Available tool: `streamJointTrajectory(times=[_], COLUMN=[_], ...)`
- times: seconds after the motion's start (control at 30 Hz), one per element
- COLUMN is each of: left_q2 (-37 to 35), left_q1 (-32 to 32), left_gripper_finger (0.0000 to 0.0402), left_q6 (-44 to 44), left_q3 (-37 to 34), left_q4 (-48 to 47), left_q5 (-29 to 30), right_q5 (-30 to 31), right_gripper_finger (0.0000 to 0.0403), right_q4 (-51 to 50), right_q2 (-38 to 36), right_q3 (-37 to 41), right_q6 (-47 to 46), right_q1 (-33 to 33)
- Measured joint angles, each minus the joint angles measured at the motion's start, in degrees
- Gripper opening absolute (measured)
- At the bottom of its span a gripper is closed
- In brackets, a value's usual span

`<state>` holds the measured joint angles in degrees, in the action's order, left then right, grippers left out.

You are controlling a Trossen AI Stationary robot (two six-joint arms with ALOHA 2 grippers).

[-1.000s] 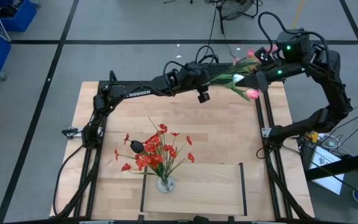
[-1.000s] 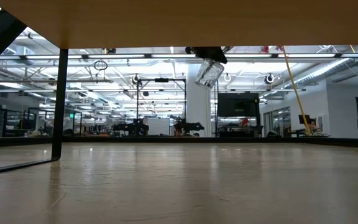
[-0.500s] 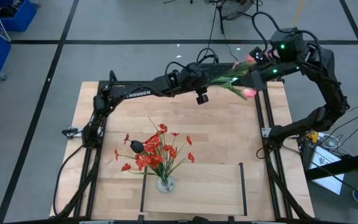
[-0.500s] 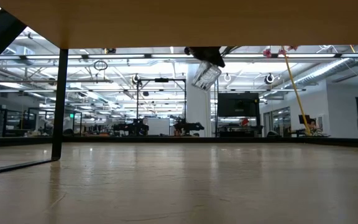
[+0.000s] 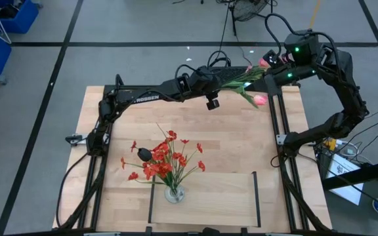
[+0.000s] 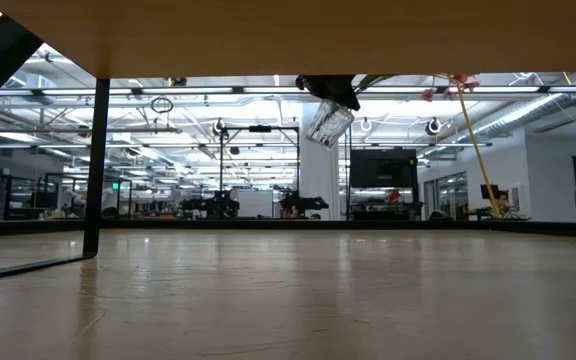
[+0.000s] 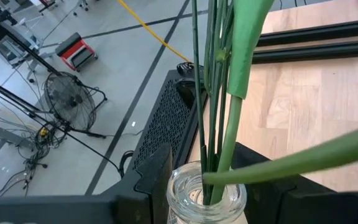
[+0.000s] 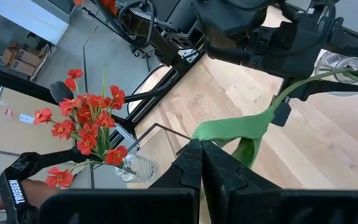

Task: Pick and place flowers into a vace then onto a shelf
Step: Put the pink tulip into the transparent vase

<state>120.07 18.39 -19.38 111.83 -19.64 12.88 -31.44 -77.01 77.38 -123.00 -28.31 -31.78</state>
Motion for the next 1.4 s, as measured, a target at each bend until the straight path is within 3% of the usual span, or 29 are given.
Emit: streamJointTrajectory(times=[0.87, 1.03, 1.33, 1.4], left_q2=[-2.5, -3.2, -3.3, -3.3], left_q1=[-0.6, -0.7, -0.9, -0.9], left_gripper_finger=[0.015, 0.015, 0.015, 0.015], left_q6=[0.2, 1.1, 2.3, 2.4], left_q3=[0.0, 0.0, 0.0, 0.0], left_q4=[2.4, 1.7, 3.1, 3.1], left_q5=[-2.4, -2.4, -4.5, -4.8], right_q5=[-0.1, 5.8, 4.2, 1.5], right_gripper_finger=[0.0, 0.0, 0.0, 0.0], right_q4=[-3.9, -3.8, 0.3, 0.8], right_q2=[5.7, 6.6, 8.9, 10.1], right_q3=[0.0, 0.0, 0.0, 0.0], right_q6=[6.7, 9.5, 12.5, 13.1], right_q1=[-1.4, -2.5, -3.5, -3.5])
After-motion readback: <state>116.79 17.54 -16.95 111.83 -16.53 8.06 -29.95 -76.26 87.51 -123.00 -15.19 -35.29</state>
